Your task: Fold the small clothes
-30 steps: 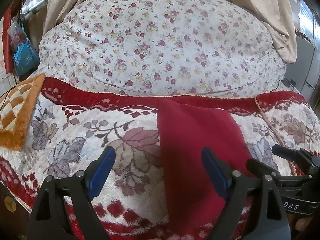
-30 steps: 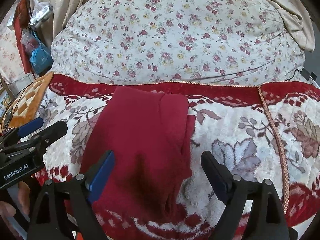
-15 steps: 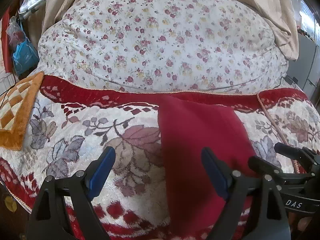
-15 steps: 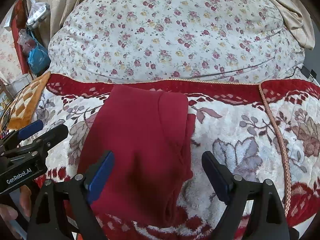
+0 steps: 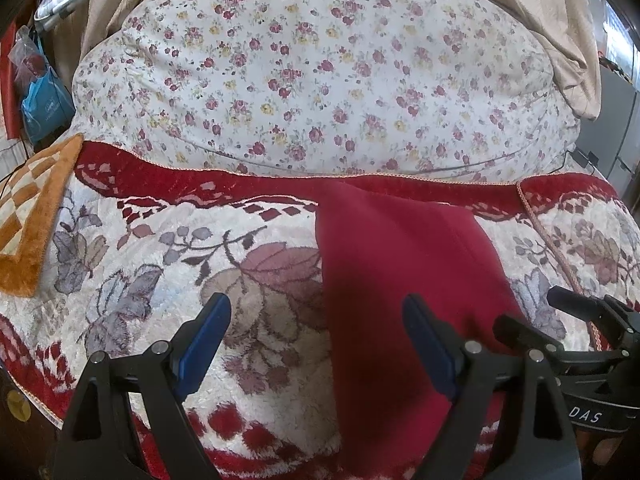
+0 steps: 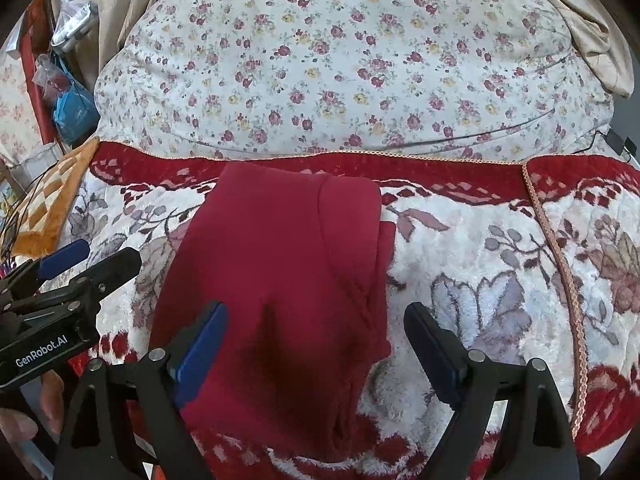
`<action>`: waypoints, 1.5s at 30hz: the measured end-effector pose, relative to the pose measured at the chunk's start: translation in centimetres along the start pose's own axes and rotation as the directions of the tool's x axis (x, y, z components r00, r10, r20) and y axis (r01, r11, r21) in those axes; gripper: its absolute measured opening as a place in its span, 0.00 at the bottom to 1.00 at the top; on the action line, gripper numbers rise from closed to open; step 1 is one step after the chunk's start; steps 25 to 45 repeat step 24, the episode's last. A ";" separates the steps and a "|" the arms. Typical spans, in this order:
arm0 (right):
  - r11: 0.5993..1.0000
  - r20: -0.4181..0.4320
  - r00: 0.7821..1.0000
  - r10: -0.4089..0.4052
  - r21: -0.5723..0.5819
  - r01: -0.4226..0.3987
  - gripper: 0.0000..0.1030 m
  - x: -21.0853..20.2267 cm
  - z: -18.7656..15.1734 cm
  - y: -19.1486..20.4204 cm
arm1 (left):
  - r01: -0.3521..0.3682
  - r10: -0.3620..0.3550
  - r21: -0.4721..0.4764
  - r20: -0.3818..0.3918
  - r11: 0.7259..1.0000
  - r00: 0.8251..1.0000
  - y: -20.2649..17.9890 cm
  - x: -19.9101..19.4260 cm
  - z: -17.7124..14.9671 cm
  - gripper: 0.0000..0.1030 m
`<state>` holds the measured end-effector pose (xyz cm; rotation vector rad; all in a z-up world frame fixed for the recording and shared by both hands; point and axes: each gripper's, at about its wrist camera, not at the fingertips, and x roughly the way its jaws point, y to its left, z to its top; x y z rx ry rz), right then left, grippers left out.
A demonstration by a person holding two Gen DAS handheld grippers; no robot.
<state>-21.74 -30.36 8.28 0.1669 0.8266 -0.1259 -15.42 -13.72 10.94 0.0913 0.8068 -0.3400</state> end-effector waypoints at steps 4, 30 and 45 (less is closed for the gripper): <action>1.000 -0.008 1.000 0.003 0.004 -0.003 0.90 0.4 0.1 -0.1 | -0.001 0.001 0.005 -0.007 1.000 1.000 0.1 0.5 0.0 0.84; 0.999 -0.027 1.000 0.008 0.040 -0.007 0.90 2.5 1.0 -2.4 | -0.006 0.007 0.003 -0.031 1.000 0.999 1.5 3.7 0.5 0.84; 0.999 -0.027 1.000 0.008 0.040 -0.007 0.90 2.5 1.0 -2.4 | -0.006 0.007 0.003 -0.031 1.000 0.999 1.5 3.7 0.5 0.84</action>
